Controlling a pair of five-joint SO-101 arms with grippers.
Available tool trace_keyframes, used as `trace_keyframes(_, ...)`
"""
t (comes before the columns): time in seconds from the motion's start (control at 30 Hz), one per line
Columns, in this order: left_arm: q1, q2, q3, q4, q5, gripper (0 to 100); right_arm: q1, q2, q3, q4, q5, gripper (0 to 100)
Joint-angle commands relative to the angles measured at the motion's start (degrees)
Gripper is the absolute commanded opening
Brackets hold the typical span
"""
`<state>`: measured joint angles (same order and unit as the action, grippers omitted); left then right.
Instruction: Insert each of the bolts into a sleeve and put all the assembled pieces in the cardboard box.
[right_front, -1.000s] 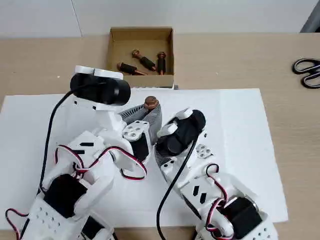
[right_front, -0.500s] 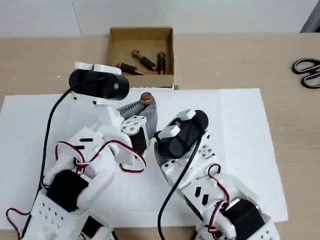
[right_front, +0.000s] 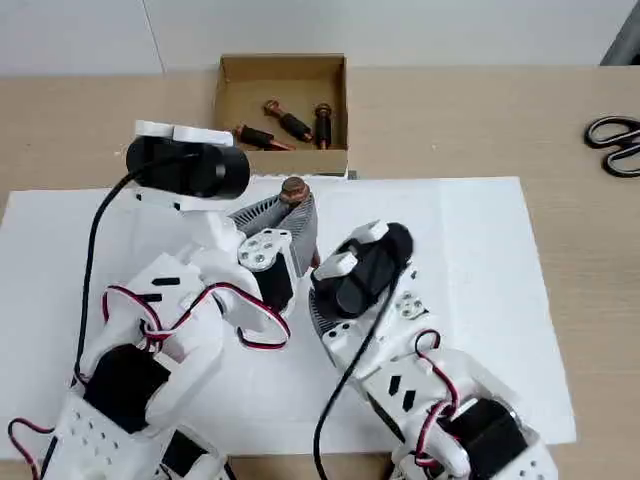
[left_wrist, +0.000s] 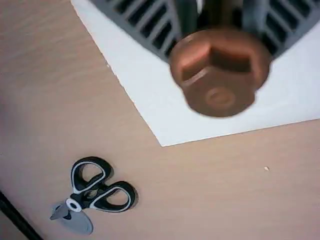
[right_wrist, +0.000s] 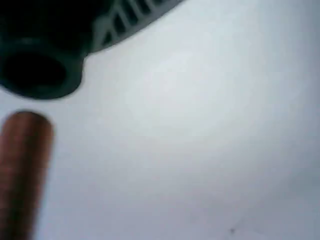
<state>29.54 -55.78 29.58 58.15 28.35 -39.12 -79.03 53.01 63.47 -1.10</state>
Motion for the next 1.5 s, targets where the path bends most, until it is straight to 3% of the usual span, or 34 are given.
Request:
trace_keyframes(0.0,0.18,-0.26,-2.42,-1.76,-0.35,0,0.40,-0.13,-0.70,-0.48,0.62,0.3)
trace_keyframes(0.47,0.62,-0.26,-2.15,-1.67,0.18,0,0.40,-0.04,-1.41,-4.09,0.70,0.3)
trace_keyframes(0.67,1.32,-0.18,-1.89,0.26,3.69,0,0.40,-0.04,-1.41,-5.41,0.70,0.3)
trace_keyframes(0.93,1.58,-0.35,-0.04,0.97,3.60,0,0.40,-0.04,-1.49,-5.67,0.70,0.3)
trace_keyframes(1.13,5.36,-0.35,1.19,7.12,3.52,0,0.40,0.04,-3.87,-5.67,0.70,0.3)
trace_keyframes(1.47,5.80,-0.70,7.25,7.30,1.23,0,0.66,-0.04,-6.24,-5.49,0.79,0.3)
